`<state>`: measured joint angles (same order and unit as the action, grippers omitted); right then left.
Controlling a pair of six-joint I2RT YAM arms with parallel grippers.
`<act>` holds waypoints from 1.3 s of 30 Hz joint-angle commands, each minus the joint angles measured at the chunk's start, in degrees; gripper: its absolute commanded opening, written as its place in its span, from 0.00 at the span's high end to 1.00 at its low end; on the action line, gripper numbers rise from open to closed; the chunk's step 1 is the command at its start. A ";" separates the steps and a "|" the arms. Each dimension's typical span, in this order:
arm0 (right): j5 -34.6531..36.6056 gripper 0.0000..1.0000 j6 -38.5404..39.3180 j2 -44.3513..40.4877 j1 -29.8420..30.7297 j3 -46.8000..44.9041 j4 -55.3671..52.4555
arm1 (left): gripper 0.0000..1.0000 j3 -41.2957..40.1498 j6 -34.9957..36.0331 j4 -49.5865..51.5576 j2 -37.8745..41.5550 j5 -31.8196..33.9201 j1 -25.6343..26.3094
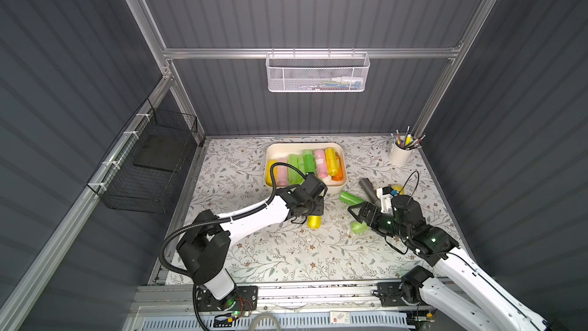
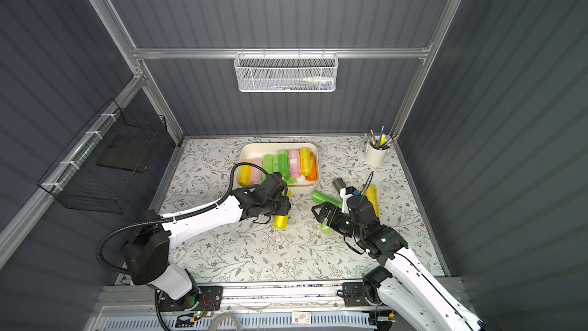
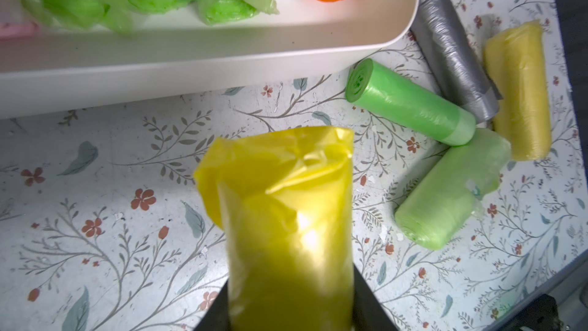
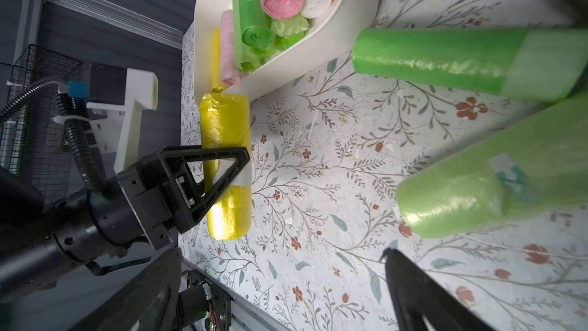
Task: Put the roll of trash bags into the storage box
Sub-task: Pick up the roll of trash bags from the center of the board, then place the roll of trash bags in the storage box.
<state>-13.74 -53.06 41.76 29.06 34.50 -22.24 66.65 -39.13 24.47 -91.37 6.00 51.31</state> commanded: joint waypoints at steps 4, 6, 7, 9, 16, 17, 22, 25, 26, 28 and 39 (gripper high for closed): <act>-0.69 0.01 0.11 3.02 -0.12 4.32 2.36 | 0.58 -1.73 2.04 1.07 7.04 -1.08 -3.54; -0.82 0.01 -0.11 3.61 -0.07 4.67 3.12 | 0.58 -1.79 2.31 1.59 8.55 -0.73 -4.58; -1.00 0.01 -0.20 3.89 -0.10 4.98 3.44 | 0.58 -1.93 2.23 1.53 9.59 -0.32 -5.05; -1.32 0.01 0.03 4.21 -0.12 5.54 3.36 | 0.59 -1.83 2.21 1.49 11.21 -0.13 -5.58; -2.12 0.01 -1.08 4.65 -0.12 5.56 7.53 | 0.59 3.68 4.05 5.53 12.36 0.32 -6.56; -2.62 0.01 -1.17 5.17 -0.06 5.77 8.36 | 0.59 4.29 4.19 5.51 12.37 0.31 -6.81; -4.89 0.01 0.00 9.69 -0.13 9.51 9.92 | 0.59 8.00 5.25 6.64 10.87 -0.33 -8.30; -8.22 0.01 0.33 11.88 -0.09 10.73 11.71 | 0.60 9.34 5.64 6.27 9.77 -0.38 -9.01; -8.69 0.01 0.51 12.42 -0.18 10.96 12.36 | 0.60 9.61 5.69 5.99 9.35 -0.42 -9.21; -9.33 0.01 0.77 13.70 -0.14 11.58 12.77 | 0.60 10.29 5.73 5.55 8.21 -0.72 -9.76; -15.13 0.01 -0.83 18.21 -0.26 13.79 16.95 | 0.60 12.68 5.30 2.12 1.58 -6.58 -14.86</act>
<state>-26.00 -53.69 59.59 29.02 46.22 -7.42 76.82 -34.48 29.39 -89.21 2.15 37.89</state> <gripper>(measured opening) 0.991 0.405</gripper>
